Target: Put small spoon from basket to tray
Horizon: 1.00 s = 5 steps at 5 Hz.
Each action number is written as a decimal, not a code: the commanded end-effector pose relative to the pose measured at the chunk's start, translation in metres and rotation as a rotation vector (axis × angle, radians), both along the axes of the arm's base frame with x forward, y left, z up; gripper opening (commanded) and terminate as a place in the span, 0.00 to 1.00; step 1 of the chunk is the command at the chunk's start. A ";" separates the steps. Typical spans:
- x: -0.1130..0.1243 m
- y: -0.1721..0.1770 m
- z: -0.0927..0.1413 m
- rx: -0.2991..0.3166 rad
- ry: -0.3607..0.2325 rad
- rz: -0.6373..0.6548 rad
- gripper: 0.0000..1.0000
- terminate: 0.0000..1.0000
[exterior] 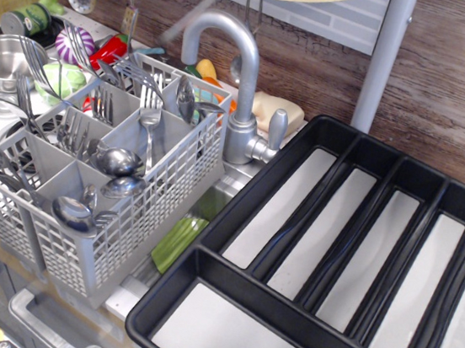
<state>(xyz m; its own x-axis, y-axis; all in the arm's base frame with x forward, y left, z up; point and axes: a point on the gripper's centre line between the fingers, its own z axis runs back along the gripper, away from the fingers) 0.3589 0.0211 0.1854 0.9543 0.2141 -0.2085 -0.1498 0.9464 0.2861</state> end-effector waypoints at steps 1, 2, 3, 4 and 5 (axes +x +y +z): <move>0.001 -0.023 0.018 -0.209 -0.013 0.203 0.00 0.00; 0.006 -0.025 0.000 -0.318 0.015 0.249 0.00 0.00; 0.006 -0.027 -0.022 -0.398 -0.001 0.284 0.00 0.00; 0.001 -0.026 -0.045 -0.417 0.008 0.318 0.00 0.00; -0.009 -0.025 -0.067 -0.390 0.055 0.375 0.00 0.00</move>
